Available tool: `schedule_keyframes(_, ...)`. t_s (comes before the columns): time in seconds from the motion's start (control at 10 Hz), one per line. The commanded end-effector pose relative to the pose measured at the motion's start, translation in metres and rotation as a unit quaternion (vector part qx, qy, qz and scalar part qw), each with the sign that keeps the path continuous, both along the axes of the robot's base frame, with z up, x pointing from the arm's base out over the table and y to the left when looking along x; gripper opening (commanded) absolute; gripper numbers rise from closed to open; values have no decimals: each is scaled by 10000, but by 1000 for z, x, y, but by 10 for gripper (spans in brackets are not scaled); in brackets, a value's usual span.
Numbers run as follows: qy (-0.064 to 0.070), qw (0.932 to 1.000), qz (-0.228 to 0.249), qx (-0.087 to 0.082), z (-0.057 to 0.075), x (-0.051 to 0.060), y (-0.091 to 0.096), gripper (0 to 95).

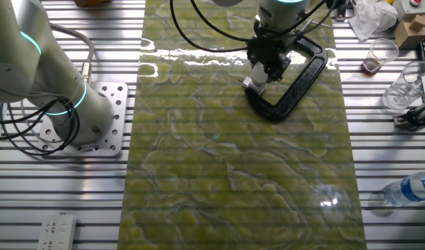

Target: Install the light bulb by rotating it

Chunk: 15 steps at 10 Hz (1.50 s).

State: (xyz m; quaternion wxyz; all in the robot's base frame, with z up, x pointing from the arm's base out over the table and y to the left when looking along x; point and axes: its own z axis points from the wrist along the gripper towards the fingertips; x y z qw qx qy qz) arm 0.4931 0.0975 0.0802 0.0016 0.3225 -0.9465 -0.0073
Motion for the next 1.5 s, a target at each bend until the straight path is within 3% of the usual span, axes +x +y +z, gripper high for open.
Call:
schedule_keyframes(0.1,21,9884,-1518,3,0,0,0,0)
schedule_keyframes(0.2,42,9809,-1946,-32,0,0,0,0)
schedule_keyframes(0.3,64,9675,-2529,-37,0,0,0,0)
schedule_keyframes(0.4,74,9584,-2854,-42,0,0,0,0)
schedule_keyframes(0.7,96,9330,-3597,-36,0,0,0,0)
schedule_keyframes(0.9,130,9233,-3839,-65,0,-1,0,0)
schedule_keyframes(1.2,156,9309,-3646,-147,0,-1,0,0)
schedule_keyframes(1.4,135,9429,-3318,-259,0,-1,0,380)
schedule_keyframes(1.5,124,9454,-3242,-300,0,-1,0,570)
